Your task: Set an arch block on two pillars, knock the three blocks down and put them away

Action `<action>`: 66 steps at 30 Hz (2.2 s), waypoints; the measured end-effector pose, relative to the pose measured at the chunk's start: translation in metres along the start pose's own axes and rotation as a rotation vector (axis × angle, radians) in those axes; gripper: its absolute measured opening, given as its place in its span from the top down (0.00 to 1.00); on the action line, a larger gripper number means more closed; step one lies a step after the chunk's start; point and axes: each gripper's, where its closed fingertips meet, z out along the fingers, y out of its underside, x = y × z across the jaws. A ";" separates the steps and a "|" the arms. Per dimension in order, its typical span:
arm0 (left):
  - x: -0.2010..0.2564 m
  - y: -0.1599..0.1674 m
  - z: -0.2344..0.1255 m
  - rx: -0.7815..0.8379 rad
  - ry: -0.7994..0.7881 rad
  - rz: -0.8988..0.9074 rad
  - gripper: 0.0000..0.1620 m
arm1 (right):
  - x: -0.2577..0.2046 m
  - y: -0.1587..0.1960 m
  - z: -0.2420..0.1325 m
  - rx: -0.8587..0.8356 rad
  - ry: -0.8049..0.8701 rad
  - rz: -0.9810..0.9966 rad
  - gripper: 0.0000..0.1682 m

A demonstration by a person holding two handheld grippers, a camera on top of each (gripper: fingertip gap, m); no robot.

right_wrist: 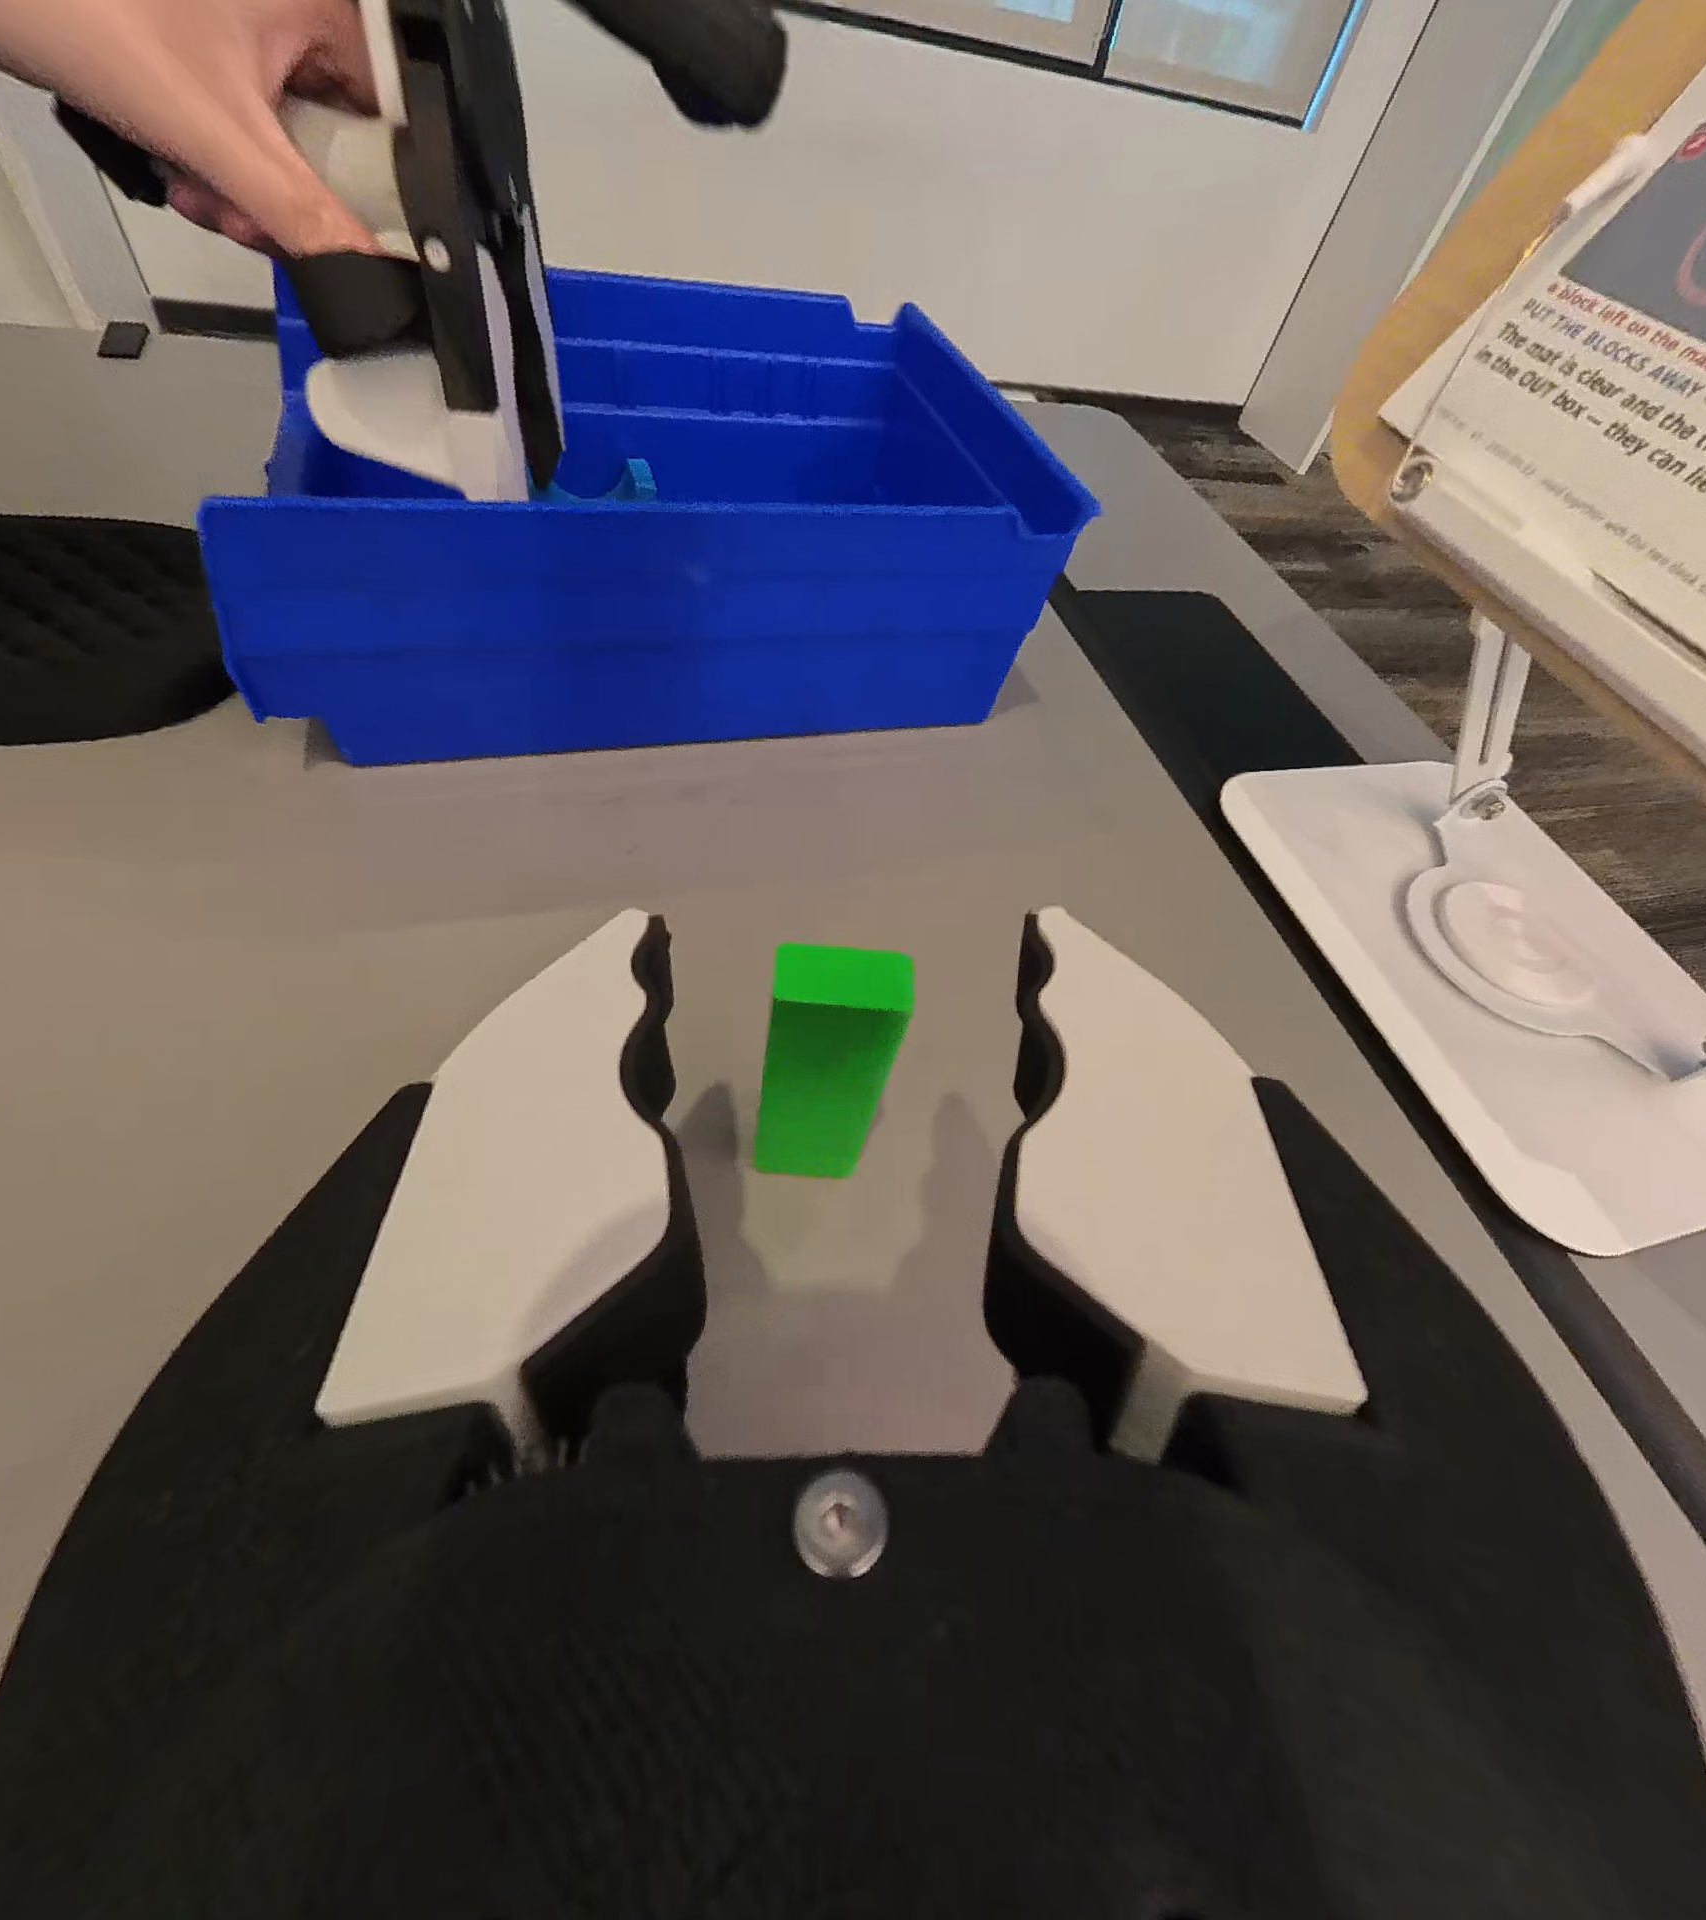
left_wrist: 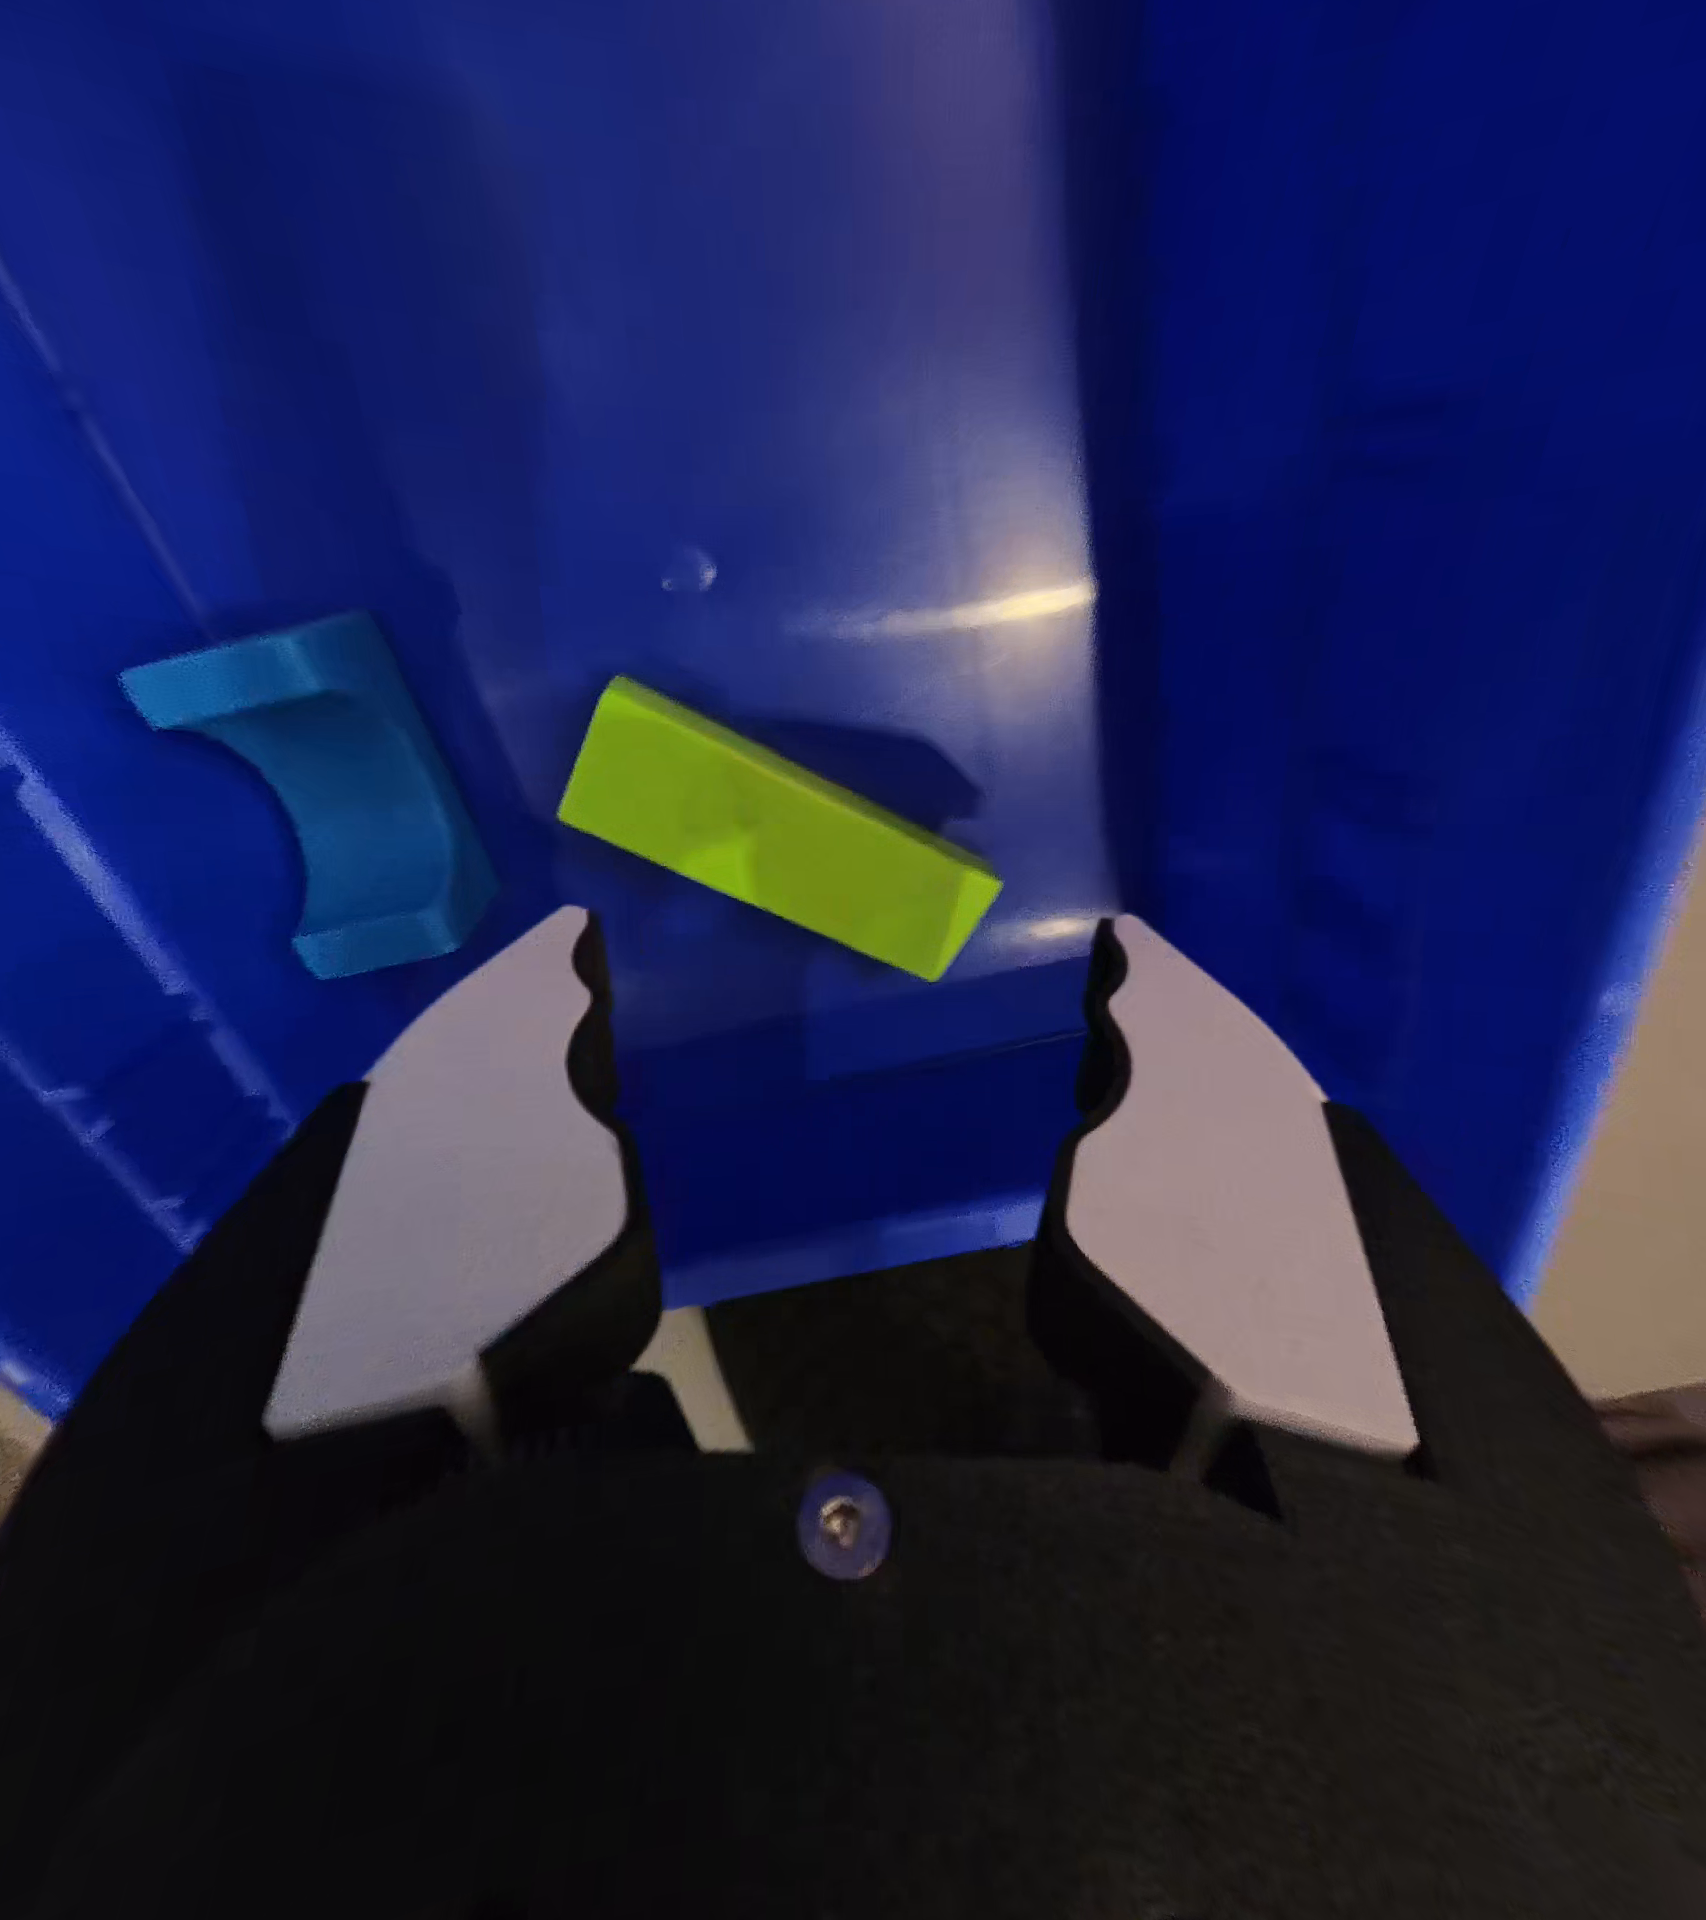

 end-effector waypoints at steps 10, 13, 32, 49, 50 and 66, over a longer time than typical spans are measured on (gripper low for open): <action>-0.006 0.013 0.033 -0.167 -0.069 -0.087 0.42 | -0.011 -0.035 -0.024 0.069 0.021 -0.089 0.61; -0.004 0.013 0.042 -0.207 -0.072 -0.089 0.44 | -0.010 -0.040 -0.030 0.084 0.027 -0.096 0.61; -0.012 -0.006 0.008 -0.062 -0.129 0.151 0.78 | 0.003 -0.050 -0.045 0.118 0.132 -0.153 0.62; 0.243 0.025 -0.141 0.644 0.541 1.097 0.78 | -0.096 -0.117 -0.047 0.323 -0.311 0.107 0.66; 0.246 0.025 -0.137 0.635 0.536 1.102 0.78 | -0.099 -0.115 -0.045 0.309 -0.334 0.117 0.68; 0.205 0.017 -0.220 1.033 0.742 0.973 0.61 | -0.011 0.002 -0.057 -0.236 0.006 0.048 0.81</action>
